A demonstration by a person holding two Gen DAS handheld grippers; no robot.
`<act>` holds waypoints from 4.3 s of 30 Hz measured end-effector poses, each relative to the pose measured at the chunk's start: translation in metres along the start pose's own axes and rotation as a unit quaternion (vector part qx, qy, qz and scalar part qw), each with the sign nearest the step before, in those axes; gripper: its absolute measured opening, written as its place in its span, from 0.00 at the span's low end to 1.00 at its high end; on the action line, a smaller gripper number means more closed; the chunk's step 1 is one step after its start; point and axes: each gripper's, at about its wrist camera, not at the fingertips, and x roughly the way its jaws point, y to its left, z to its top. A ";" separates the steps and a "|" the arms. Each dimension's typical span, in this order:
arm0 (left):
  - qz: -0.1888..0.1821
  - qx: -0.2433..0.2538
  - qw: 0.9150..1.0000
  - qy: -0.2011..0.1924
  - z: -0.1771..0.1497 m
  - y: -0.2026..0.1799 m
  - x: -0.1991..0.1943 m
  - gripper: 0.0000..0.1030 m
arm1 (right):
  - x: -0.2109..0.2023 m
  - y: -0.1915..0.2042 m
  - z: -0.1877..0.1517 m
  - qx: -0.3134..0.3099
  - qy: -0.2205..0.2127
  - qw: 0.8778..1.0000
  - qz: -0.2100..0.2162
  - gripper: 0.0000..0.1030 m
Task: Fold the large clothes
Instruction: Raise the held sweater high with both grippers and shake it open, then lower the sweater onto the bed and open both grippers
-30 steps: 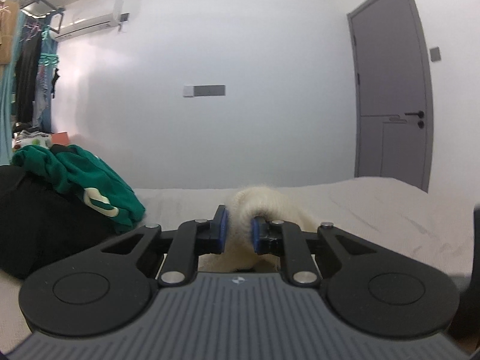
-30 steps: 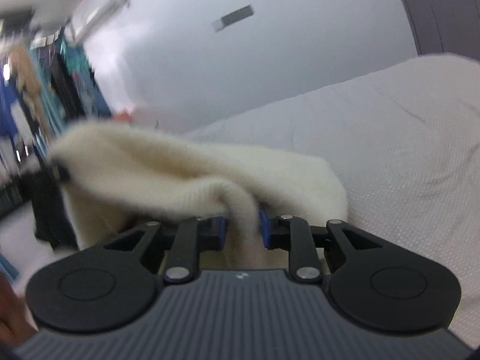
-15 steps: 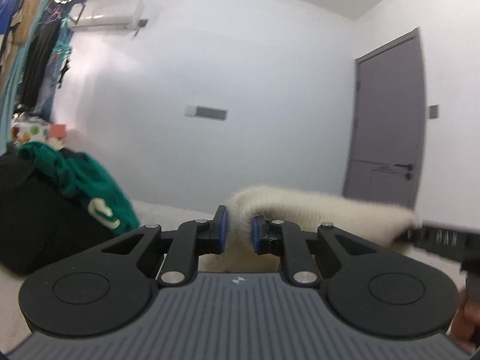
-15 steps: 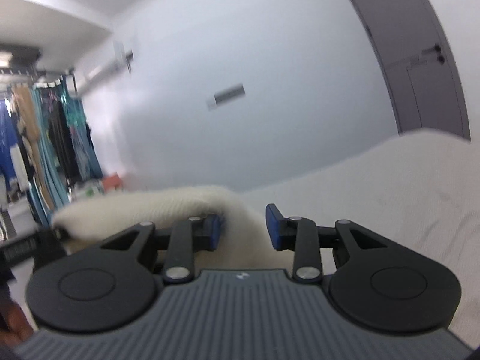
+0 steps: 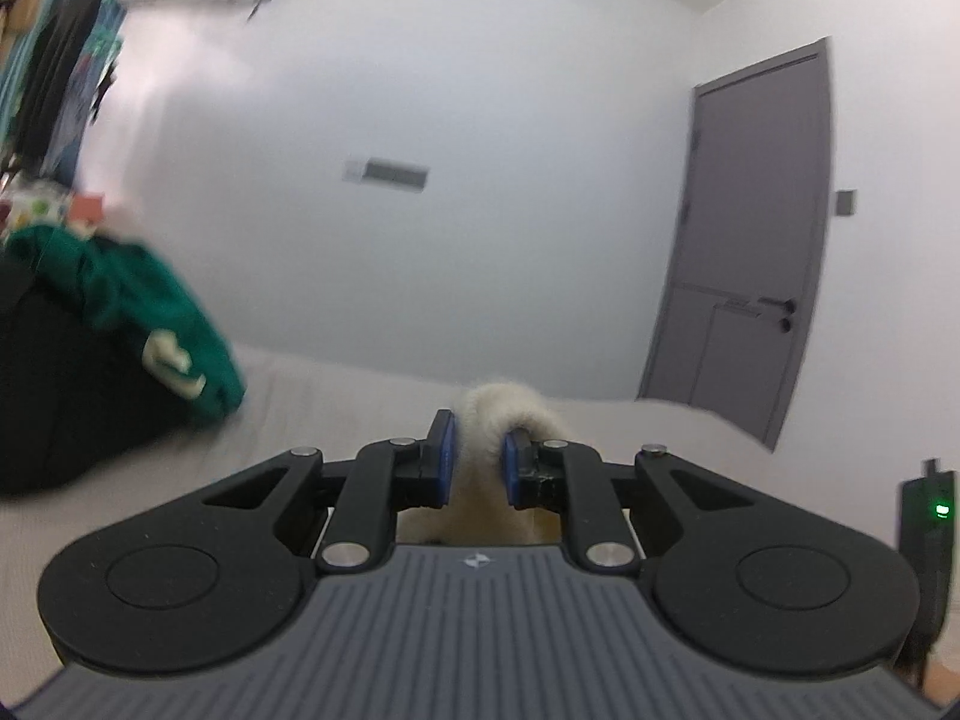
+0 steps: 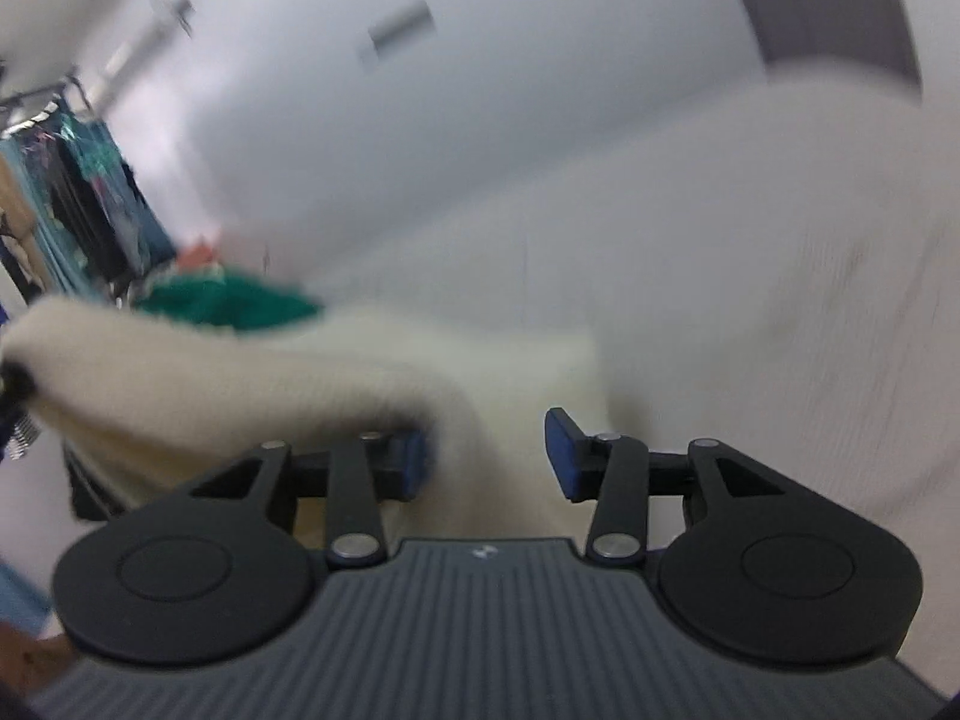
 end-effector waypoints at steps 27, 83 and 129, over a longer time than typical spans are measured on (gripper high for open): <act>0.060 0.064 0.994 0.061 -0.045 0.020 0.086 0.22 | -0.011 0.016 -0.016 -0.084 -0.047 0.995 -0.015 0.35; -0.073 0.111 0.955 -0.266 0.383 -0.085 -0.237 0.18 | -0.376 0.244 0.261 -0.278 -0.406 0.865 0.094 0.14; 0.090 -0.027 0.964 0.248 -0.096 0.140 0.612 0.29 | 0.453 -0.020 0.176 -0.125 0.018 0.991 -0.049 0.22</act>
